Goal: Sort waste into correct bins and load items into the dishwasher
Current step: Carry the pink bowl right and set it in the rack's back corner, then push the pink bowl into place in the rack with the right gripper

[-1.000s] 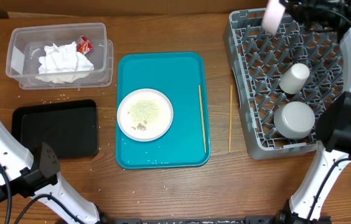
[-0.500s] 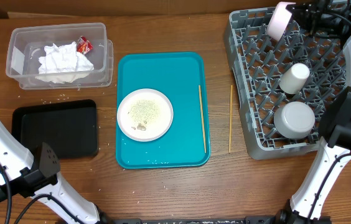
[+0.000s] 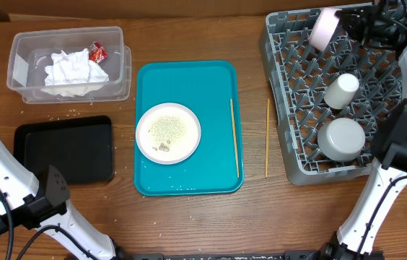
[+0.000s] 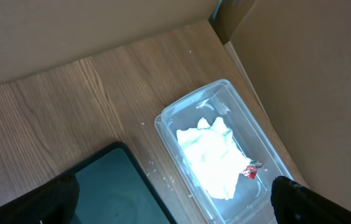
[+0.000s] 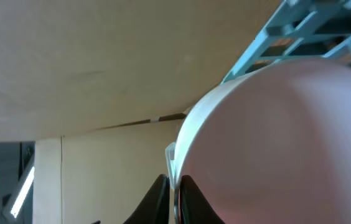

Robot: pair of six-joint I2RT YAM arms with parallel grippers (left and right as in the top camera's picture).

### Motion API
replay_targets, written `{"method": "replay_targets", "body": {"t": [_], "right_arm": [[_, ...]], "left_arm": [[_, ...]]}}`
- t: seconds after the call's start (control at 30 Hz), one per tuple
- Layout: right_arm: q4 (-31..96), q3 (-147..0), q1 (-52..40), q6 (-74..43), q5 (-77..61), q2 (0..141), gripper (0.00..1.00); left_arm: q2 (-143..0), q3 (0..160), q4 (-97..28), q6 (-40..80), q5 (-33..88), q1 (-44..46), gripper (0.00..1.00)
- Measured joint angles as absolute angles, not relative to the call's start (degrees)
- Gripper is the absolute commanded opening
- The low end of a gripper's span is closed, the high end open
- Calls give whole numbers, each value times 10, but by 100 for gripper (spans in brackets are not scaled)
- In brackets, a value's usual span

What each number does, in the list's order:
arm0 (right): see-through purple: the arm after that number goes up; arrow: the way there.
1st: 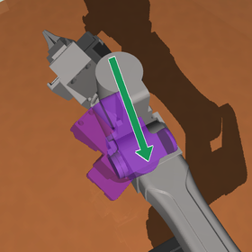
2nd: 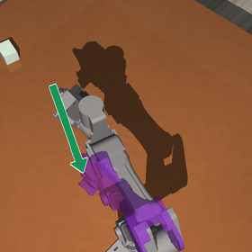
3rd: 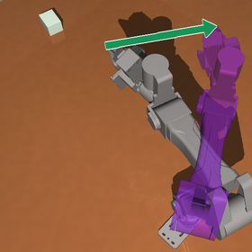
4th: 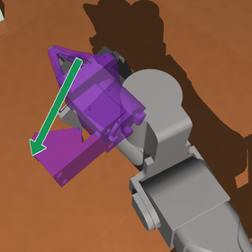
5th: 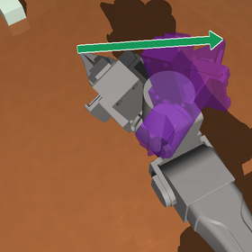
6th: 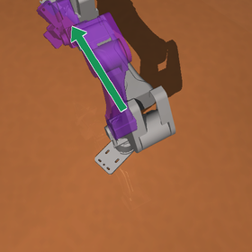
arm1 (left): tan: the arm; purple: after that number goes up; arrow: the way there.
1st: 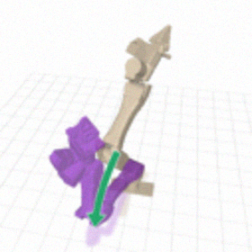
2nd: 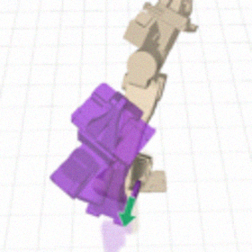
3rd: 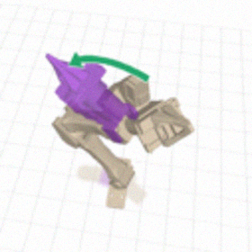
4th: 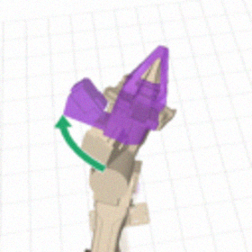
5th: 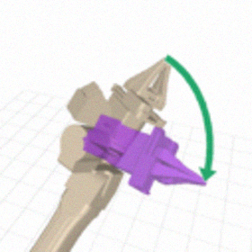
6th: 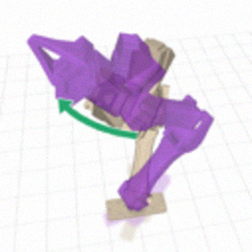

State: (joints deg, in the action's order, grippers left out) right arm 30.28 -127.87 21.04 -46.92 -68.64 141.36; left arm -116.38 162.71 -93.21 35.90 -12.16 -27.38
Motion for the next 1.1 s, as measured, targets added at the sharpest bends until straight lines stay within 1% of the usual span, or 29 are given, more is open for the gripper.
{"method": "replay_targets", "body": {"t": [0.07, 0.1, 0.17, 0.27, 0.37, 0.53, 0.63, 0.73, 0.83, 0.9, 0.97, 1.1], "right_arm": [[305, -1279, 216, -469, -685, 1414, 11], [306, -1279, 218, -469, -686, 1414, 14], [323, -1279, 227, -470, -684, 1414, 17], [349, -1279, 244, -469, -679, 1414, 19], [393, -1279, 270, -467, -662, 1411, 23], [506, -1279, 328, -442, -601, 1378, 23], [571, -1279, 362, -406, -543, 1334, 23], [610, -1279, 375, -369, -488, 1285, 23], [624, -1282, 362, -330, -446, 1242, 23], [625, -1286, 339, -310, -424, 1224, 17], [625, -1287, 304, -296, -395, 1216, 13], [618, -1287, 218, -281, -300, 1226, 11]], "left_arm": [[-1164, 1627, -932, 359, -122, -274, 100], [-1164, 1627, -932, 359, -122, -274, 100], [-1164, 1627, -932, 359, -122, -274, 100], [-1164, 1627, -932, 359, -122, -274, 100], [-1164, 1627, -932, 359, -122, -274, 100], [-1164, 1627, -932, 359, -122, -274, 100], [-1164, 1627, -932, 359, -122, -274, 100], [-1164, 1627, -932, 359, -122, -274, 100], [-1164, 1627, -932, 359, -122, -274, 100], [-1164, 1627, -932, 359, -122, -274, 100], [-1164, 1627, -932, 359, -122, -274, 100], [-1164, 1627, -932, 359, -122, -274, 100]]}}
